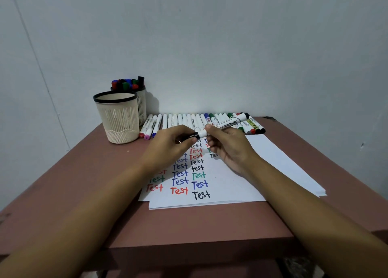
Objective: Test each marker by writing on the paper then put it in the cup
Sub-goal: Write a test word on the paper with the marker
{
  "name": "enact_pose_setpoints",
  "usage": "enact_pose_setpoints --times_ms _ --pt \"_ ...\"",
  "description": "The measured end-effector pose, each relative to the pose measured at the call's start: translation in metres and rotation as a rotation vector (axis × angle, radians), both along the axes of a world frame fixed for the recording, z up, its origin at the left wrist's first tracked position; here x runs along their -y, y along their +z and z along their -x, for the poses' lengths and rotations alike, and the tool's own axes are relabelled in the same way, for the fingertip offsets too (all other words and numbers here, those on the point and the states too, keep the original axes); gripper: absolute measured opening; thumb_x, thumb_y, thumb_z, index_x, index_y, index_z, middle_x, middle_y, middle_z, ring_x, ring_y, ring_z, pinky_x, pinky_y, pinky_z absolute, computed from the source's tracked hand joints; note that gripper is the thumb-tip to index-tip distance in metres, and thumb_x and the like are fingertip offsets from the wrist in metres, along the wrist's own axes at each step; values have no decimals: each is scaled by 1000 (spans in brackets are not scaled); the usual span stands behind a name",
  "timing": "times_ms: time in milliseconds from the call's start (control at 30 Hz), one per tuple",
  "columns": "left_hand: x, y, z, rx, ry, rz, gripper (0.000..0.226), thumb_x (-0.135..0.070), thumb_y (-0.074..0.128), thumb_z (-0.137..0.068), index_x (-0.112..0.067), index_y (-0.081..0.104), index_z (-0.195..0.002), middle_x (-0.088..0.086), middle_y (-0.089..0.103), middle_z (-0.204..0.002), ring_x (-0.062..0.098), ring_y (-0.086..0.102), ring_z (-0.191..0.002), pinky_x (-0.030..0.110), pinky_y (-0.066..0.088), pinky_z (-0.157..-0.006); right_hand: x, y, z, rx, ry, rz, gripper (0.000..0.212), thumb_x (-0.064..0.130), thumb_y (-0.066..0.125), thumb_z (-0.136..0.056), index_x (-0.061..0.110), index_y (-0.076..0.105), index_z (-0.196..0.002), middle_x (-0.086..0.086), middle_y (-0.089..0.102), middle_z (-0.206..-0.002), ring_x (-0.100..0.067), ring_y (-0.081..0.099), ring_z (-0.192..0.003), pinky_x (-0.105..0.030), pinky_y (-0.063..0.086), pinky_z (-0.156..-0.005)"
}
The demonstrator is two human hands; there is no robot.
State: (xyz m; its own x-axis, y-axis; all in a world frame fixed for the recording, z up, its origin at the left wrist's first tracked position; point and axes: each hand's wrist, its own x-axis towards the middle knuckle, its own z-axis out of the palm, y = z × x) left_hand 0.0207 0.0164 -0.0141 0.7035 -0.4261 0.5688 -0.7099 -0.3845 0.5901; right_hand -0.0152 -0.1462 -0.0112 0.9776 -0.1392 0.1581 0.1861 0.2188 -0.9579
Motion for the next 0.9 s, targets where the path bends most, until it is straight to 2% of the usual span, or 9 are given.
enact_pose_setpoints --times_ms 133,200,400,500,600,667,800,833,900 --pt "5 -3 3 254 37 -39 17 -16 64 -86 -4 68 -98 5 67 -83 15 58 -72 17 44 -66 -2 -1 -2 -50 -15 -98 22 13 65 -88 4 59 -69 -6 55 -57 -10 51 -48 -17 45 -46" --pt "8 -4 2 342 49 -80 21 -20 59 -85 -2 67 -94 6 65 -79 16 56 -67 20 43 -63 -3 1 -3 -81 -10 -150 21 14 66 -87 3 59 -71 -6 56 -56 -11 51 -47 -17 46 -46" --pt "10 -6 -1 396 63 -138 26 -26 55 -87 -4 66 -96 5 63 -81 15 54 -68 26 44 -63 -1 0 -3 -142 -6 -149 23 19 67 -87 5 58 -72 -4 56 -54 -9 50 -44 -17 45 -44" --pt "12 -4 -1 267 79 -56 17 -19 62 -88 -7 67 -99 2 65 -85 13 58 -73 24 47 -69 0 3 -4 -129 -22 -118 22 22 67 -87 5 59 -75 -5 57 -58 -8 51 -45 -18 45 -44" --pt "12 3 1 -140 31 247 9 -12 66 -85 -15 67 -94 -5 68 -86 3 63 -77 15 49 -72 -1 5 -4 -108 -19 -89 21 26 67 -86 7 62 -78 -6 59 -65 -9 54 -52 -19 49 -49" --pt "9 8 0 -296 2 417 11 -8 67 -83 -18 66 -87 -8 67 -81 -1 63 -73 15 51 -69 -2 6 -2 -108 2 -110 23 31 65 -87 9 62 -84 -7 58 -70 -13 57 -59 -21 52 -54" --pt "-3 18 -2 -440 -23 687 8 -7 65 -84 -15 67 -85 1 64 -82 13 60 -80 24 50 -69 4 8 -4 -125 -73 -195 34 40 53 -94 7 60 -97 -8 59 -76 -18 59 -70 -26 53 -63" --pt "-6 21 -3 -442 -8 740 7 -7 64 -85 -14 66 -85 2 64 -83 14 60 -80 24 50 -70 6 8 -6 -117 -139 -148 33 38 51 -96 6 60 -98 -7 58 -76 -17 58 -70 -27 53 -64" --pt "-14 29 -2 -360 62 777 5 -9 63 -86 -14 65 -86 3 65 -84 14 62 -81 21 52 -70 10 2 -8 -41 -321 187 32 30 48 -98 3 63 -93 -5 53 -72 -16 50 -68 -29 46 -64"
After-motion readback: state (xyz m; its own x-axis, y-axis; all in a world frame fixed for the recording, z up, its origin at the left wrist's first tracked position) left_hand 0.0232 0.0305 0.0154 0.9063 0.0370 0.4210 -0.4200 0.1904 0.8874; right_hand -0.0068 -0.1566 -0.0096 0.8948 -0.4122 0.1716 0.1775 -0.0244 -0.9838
